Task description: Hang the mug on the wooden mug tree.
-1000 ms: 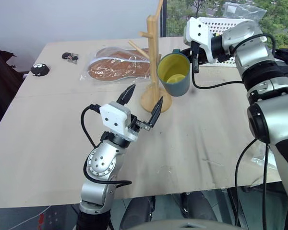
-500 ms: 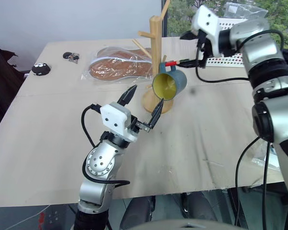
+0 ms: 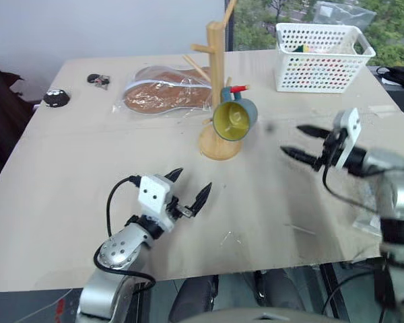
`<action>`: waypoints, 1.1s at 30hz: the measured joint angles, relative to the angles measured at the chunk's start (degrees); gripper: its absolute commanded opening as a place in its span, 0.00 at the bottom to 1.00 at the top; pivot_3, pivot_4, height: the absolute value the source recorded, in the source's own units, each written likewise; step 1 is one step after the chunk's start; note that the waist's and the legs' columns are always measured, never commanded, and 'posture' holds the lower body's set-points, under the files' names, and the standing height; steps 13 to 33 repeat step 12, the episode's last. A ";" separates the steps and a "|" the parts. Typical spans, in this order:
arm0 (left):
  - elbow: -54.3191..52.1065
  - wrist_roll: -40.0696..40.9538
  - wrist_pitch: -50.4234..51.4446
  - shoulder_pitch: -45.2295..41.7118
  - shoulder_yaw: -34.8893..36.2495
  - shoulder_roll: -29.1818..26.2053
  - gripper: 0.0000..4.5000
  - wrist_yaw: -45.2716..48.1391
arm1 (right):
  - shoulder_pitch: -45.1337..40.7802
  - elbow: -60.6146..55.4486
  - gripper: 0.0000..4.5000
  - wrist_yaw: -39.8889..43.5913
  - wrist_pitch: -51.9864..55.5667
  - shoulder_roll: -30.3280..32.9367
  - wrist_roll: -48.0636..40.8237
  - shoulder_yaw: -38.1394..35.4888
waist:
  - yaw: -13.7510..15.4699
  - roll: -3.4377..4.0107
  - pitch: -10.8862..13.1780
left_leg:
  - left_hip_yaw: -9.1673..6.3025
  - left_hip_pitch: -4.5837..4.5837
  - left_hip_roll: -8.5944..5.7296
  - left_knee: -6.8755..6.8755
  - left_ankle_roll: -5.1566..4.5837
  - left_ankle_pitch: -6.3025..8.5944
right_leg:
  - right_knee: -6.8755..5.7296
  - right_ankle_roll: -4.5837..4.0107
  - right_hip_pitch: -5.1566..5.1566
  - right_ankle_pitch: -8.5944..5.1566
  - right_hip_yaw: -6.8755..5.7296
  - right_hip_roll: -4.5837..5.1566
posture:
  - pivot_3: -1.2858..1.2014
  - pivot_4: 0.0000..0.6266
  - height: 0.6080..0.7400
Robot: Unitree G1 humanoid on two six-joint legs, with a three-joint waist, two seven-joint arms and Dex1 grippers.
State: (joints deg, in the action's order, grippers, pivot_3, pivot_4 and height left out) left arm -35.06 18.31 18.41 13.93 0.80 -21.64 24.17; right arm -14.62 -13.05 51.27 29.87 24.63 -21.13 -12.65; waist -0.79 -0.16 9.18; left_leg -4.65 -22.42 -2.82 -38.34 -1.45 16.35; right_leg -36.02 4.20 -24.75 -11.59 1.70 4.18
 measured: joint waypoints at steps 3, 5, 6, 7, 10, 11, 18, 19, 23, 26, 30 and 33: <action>0.59 1.09 -0.17 2.46 1.26 -0.68 1.00 1.87 | 12.91 -8.30 0.99 -5.24 -2.65 -5.57 -0.41 0.27 | 0.23 -0.05 -0.05 | -0.03 0.47 0.00 0.02 -0.24 0.14 | 0.08 -0.02 0.54 0.00 -0.06 -0.01 | 0.52 0.24 1.00; 0.75 1.43 -0.25 3.47 1.23 -0.67 1.00 2.60 | 18.66 -9.75 0.99 -5.56 -5.10 -5.83 -0.14 1.29 | 0.26 -0.04 -0.05 | -0.03 0.71 -0.03 0.00 -0.30 0.18 | 0.22 -0.01 0.88 -0.02 -0.09 -0.01 | 0.52 0.24 1.00; 0.85 1.50 -0.29 3.96 1.26 -0.67 1.00 2.88 | 21.00 -9.90 0.99 -5.35 -6.81 -5.22 0.50 1.86 | 0.19 -0.06 -0.05 | -0.03 0.82 -0.03 -0.03 -0.31 0.18 | 0.26 -0.01 1.02 -0.03 -0.10 -0.02 | 0.52 0.24 1.00; 0.90 1.52 -0.29 4.34 1.27 -0.68 1.00 3.11 | 22.43 -9.97 0.99 -5.32 -8.12 -4.75 0.91 2.28 | 0.15 -0.09 -0.07 | -0.02 0.89 -0.03 -0.05 -0.31 0.18 | 0.25 0.00 1.07 -0.03 -0.10 -0.02 | 0.52 0.24 1.00; 1.85 1.05 -1.48 4.44 1.09 -0.84 1.00 3.82 | 24.16 -9.86 0.99 -5.81 -11.07 -4.52 1.92 3.35 | -0.10 -0.15 -0.10 | 0.04 1.22 0.05 -0.02 -0.30 0.17 | 0.18 -0.01 1.31 -0.04 -0.07 -0.11 | 0.52 0.24 1.00; 2.16 0.86 -1.87 4.55 1.09 -0.91 1.00 4.10 | 24.23 -9.35 0.99 -6.18 -11.88 -4.52 2.10 3.68 | -0.09 -0.15 -0.11 | 0.04 1.35 0.08 0.01 -0.30 0.17 | 0.17 -0.02 1.38 -0.05 -0.07 -0.13 | 0.52 0.24 1.00; 2.30 0.62 -2.50 4.83 1.01 -1.13 1.00 4.46 | 24.23 -8.80 0.99 -6.70 -12.57 -4.52 2.18 4.04 | -0.05 -0.15 -0.11 | 0.03 1.36 0.10 0.03 -0.30 0.17 | 0.17 -0.02 1.39 -0.05 -0.08 -0.14 | 0.52 0.24 1.00; 2.30 0.62 -2.50 4.83 1.01 -1.13 1.00 4.46 | 24.23 -8.80 0.99 -6.70 -12.57 -4.52 2.18 4.04 | -0.05 -0.15 -0.11 | 0.03 1.36 0.10 0.03 -0.30 0.17 | 0.17 -0.02 1.39 -0.05 -0.08 -0.14 | 0.52 0.24 1.00; 2.30 0.62 -2.50 4.83 1.01 -1.13 1.00 4.46 | 24.23 -8.80 0.99 -6.70 -12.57 -4.52 2.18 4.04 | -0.05 -0.15 -0.11 | 0.03 1.36 0.10 0.03 -0.30 0.17 | 0.17 -0.02 1.39 -0.05 -0.08 -0.14 | 0.52 0.24 1.00; 2.30 0.62 -2.50 4.83 1.01 -1.13 1.00 4.46 | 24.23 -8.80 0.99 -6.70 -12.57 -4.52 2.18 4.04 | -0.05 -0.15 -0.11 | 0.03 1.36 0.10 0.03 -0.30 0.17 | 0.17 -0.02 1.39 -0.05 -0.08 -0.14 | 0.52 0.24 1.00; 2.30 0.62 -2.50 4.83 1.01 -1.13 1.00 4.46 | 24.23 -8.80 0.99 -6.70 -12.57 -4.52 2.18 4.04 | -0.05 -0.15 -0.11 | 0.03 1.36 0.10 0.03 -0.30 0.17 | 0.17 -0.02 1.39 -0.05 -0.08 -0.14 | 0.52 0.24 1.00; 2.30 0.62 -2.50 4.83 1.01 -1.13 1.00 4.46 | 24.23 -8.80 0.99 -6.70 -12.57 -4.52 2.18 4.04 | -0.05 -0.15 -0.11 | 0.03 1.36 0.10 0.03 -0.30 0.17 | 0.17 -0.02 1.39 -0.05 -0.08 -0.14 | 0.52 0.24 1.00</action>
